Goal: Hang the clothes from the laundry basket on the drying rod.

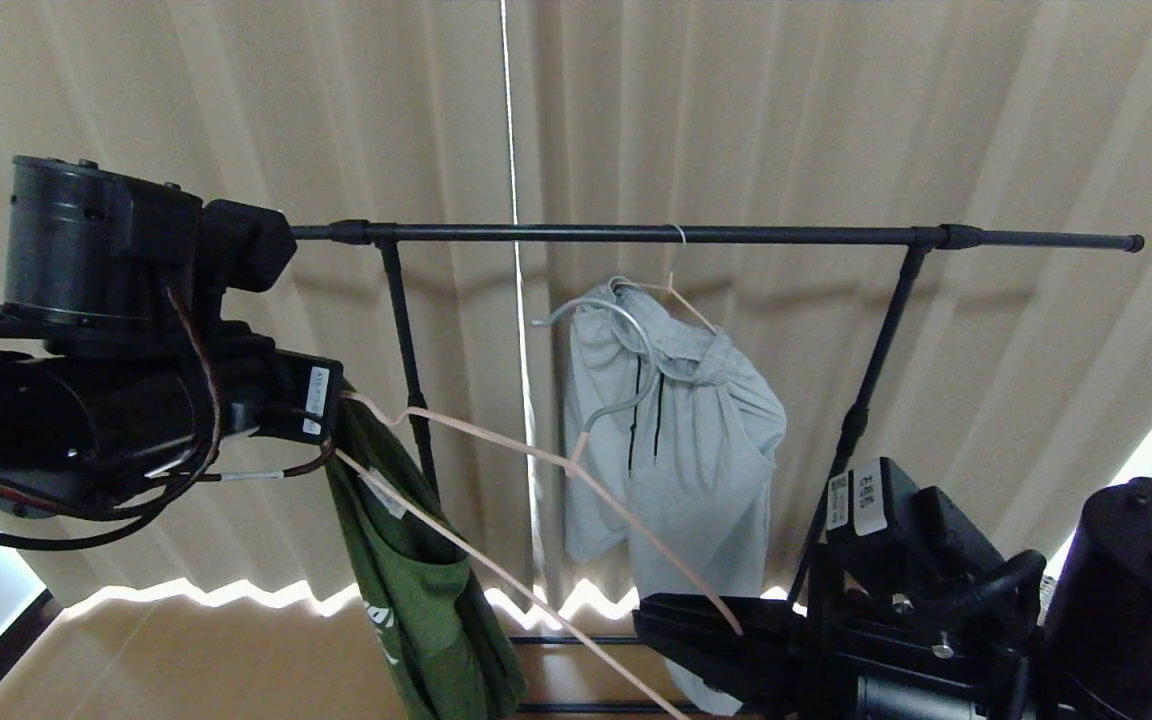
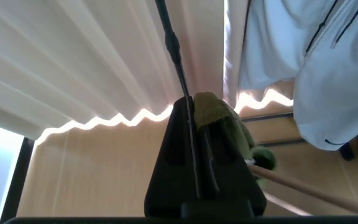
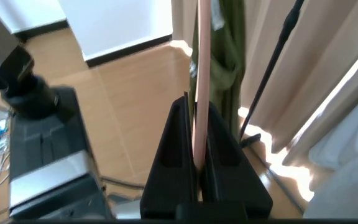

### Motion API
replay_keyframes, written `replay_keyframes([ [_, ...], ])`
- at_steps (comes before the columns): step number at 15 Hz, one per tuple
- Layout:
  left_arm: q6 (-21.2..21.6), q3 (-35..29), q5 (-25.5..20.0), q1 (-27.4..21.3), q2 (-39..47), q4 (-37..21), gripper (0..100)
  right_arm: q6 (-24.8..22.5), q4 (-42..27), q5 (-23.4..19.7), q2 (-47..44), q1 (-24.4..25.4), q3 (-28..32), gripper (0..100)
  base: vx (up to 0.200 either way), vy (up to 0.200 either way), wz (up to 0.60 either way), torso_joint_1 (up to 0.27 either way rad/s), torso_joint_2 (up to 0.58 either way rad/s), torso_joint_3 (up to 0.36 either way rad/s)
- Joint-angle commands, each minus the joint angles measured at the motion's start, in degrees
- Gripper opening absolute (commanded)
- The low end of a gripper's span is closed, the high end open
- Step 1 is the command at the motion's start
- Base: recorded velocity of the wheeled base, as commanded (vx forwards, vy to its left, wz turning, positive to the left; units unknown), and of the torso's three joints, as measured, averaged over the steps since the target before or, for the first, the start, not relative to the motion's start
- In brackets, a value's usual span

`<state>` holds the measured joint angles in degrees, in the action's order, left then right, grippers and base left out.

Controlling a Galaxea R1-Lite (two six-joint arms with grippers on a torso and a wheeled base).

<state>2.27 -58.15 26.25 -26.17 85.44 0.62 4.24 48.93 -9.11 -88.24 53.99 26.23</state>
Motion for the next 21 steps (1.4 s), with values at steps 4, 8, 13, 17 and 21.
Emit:
replay_keyframes([
  [4,0.19,0.05,1.26,0.51,-1.07,0.08,0,-0.02,1.08,0.32,-2.47,-0.64,0.22,0,0.000,0.000,0.00,0.000,0.00,0.000],
  [8,0.19,0.49,1.26,0.60,-1.33,0.08,0,-0.02,1.08,0.49,-2.20,-0.64,0.22,0,0.000,0.000,0.00,0.000,0.00,0.000],
  [13,0.28,1.28,1.18,0.86,-1.42,0.08,0,-0.02,1.16,0.49,-2.29,-1.26,0.48,0,0.000,0.000,0.00,0.000,0.00,0.000],
  [17,0.46,1.37,1.26,1.12,-1.60,0.08,0,-0.02,1.16,0.49,-2.47,-1.61,0.66,0,0.000,0.000,0.00,0.000,0.00,0.000],
  [21,0.55,2.78,1.18,2.62,-1.68,0.17,0,-0.02,1.08,0.58,-2.47,-1.87,0.66,0,0.000,0.000,0.00,0.000,0.00,0.000],
])
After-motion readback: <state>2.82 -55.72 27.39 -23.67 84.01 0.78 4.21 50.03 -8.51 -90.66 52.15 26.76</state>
